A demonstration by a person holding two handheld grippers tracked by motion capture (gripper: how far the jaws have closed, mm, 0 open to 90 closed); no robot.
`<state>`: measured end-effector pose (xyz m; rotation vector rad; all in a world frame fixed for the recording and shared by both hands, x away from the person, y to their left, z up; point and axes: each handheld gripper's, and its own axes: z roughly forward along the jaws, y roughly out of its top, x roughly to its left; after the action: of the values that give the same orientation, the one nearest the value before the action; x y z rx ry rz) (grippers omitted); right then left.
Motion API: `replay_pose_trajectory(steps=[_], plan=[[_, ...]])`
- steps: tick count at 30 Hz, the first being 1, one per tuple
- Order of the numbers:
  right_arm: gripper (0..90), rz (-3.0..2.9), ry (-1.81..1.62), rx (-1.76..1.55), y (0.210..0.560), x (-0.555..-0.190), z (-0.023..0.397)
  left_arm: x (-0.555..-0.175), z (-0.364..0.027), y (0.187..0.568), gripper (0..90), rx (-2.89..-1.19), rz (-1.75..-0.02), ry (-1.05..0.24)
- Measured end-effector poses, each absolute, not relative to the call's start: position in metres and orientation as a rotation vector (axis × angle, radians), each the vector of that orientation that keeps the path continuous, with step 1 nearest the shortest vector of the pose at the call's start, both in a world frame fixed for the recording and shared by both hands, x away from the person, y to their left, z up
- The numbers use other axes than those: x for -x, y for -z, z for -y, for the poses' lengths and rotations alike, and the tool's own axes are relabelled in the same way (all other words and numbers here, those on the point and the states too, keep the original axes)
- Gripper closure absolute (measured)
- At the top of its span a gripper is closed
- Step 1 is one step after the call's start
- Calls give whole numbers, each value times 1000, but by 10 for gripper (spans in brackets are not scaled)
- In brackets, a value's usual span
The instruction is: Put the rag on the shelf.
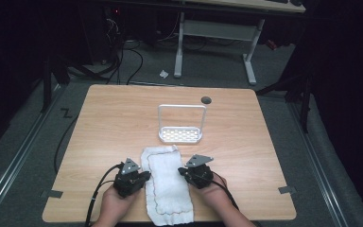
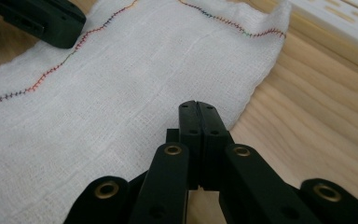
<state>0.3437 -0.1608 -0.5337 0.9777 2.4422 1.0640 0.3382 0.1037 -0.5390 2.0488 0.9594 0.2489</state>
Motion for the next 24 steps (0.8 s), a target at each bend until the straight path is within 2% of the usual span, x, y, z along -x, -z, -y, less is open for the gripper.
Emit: replay_pose_trajectory(steps=[7,11,16,19,22,24], plan=[[900,-2402,-1067,-1046,535,-319,197,-340,-73,540,835,-2072,-871,-188],[900,-2398,-1081,-1088,535,-302,211,-328,-69,540,834,-2086,-831,-116],[900,-2413,-1061,-1056,534,-287,216,-316,-66,540,831,-2095,-803,-109],[894,-2416,-1082,-1048,533,-285,216,-316,-69,540,781,-2084,-806,-93],[842,-2357,-1154,-1068,528,-287,219,-319,-79,537,775,-2030,-840,-155],[829,-2330,-1170,-1077,527,-290,221,-321,-84,536,735,-1988,-874,-206]])
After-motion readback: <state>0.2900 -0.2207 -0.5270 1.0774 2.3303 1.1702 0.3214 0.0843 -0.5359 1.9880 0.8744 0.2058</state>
